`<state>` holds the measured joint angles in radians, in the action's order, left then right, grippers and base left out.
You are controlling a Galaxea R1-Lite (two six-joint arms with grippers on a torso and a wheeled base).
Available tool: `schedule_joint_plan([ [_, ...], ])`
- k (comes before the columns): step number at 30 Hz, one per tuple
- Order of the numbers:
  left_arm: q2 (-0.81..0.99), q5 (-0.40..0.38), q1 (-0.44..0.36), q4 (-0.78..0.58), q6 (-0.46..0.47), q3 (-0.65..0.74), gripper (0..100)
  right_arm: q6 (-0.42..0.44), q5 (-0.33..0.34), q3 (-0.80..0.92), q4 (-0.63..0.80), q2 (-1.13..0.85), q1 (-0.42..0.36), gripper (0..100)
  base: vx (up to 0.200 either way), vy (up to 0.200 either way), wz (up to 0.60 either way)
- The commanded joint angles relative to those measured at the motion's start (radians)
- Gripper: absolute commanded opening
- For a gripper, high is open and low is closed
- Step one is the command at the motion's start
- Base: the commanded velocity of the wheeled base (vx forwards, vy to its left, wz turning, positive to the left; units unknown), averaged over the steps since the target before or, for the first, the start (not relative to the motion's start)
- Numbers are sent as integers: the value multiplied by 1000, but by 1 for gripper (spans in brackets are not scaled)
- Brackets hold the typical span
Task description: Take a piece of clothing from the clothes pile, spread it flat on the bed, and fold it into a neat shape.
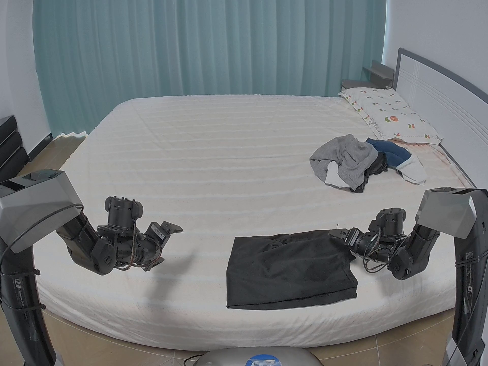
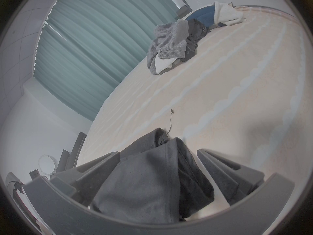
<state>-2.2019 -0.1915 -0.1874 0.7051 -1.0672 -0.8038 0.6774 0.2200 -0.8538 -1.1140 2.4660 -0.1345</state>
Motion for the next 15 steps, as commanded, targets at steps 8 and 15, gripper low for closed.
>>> schedule_joint_plan([
  [8, -1, 1, 0, 1, 0, 2, 100, 2, 2, -19, 10, 19, 3, 0, 0, 0, 0],
  [15, -1, 1, 0, 1, 0, 0, 100, 47, -7, -50, -12, 7, 21, 0, 0, 0, 0],
])
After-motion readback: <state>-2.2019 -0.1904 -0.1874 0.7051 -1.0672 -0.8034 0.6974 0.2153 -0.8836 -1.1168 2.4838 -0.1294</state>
